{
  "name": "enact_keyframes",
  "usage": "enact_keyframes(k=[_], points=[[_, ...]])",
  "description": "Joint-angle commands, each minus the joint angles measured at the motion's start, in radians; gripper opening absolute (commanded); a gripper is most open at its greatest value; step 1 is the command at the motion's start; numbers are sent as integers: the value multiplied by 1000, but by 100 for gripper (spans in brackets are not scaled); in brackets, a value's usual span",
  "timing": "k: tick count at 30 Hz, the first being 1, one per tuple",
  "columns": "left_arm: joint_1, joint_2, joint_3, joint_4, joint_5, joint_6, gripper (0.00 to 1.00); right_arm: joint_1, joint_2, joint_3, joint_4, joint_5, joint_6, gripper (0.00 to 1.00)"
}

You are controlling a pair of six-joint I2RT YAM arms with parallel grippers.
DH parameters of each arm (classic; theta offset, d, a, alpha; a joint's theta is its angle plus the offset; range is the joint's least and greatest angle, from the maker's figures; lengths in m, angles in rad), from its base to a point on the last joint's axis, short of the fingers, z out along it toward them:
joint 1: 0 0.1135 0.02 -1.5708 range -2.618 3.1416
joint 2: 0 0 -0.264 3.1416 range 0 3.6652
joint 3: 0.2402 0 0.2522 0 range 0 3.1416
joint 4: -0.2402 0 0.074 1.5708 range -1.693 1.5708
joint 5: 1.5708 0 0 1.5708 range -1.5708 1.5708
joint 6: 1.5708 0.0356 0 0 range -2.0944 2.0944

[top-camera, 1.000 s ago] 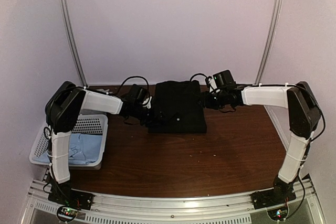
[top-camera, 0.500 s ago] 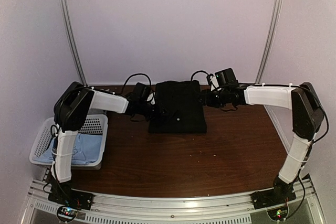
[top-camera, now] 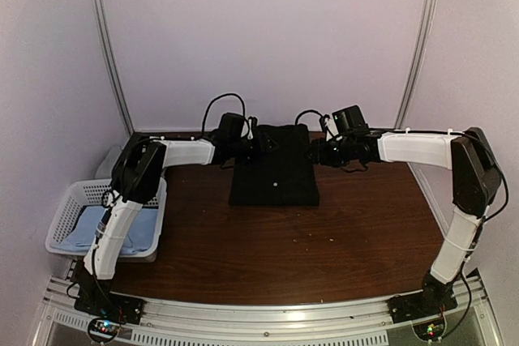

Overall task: Fold and stack the long sleeve shirts
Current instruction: Smooth out the 2/3-rectangle-folded shirt at the center of the board.

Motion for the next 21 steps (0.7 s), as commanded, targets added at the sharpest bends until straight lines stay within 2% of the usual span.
enact_keyframes(k=[1,7,13,21], points=[[27,25,60,18,9,30,61,6,-32,-2,-19,11,-27,51],[58,-1,78,-9,43,71,62,6,2,9,-9,-25,-32,51],[71,-104,-27,-12,17,123,61,20,57,38,12,-82,-20,50],[76,-97,-93,-23,54,153,58,62,130,44,45,-148,-5,45]])
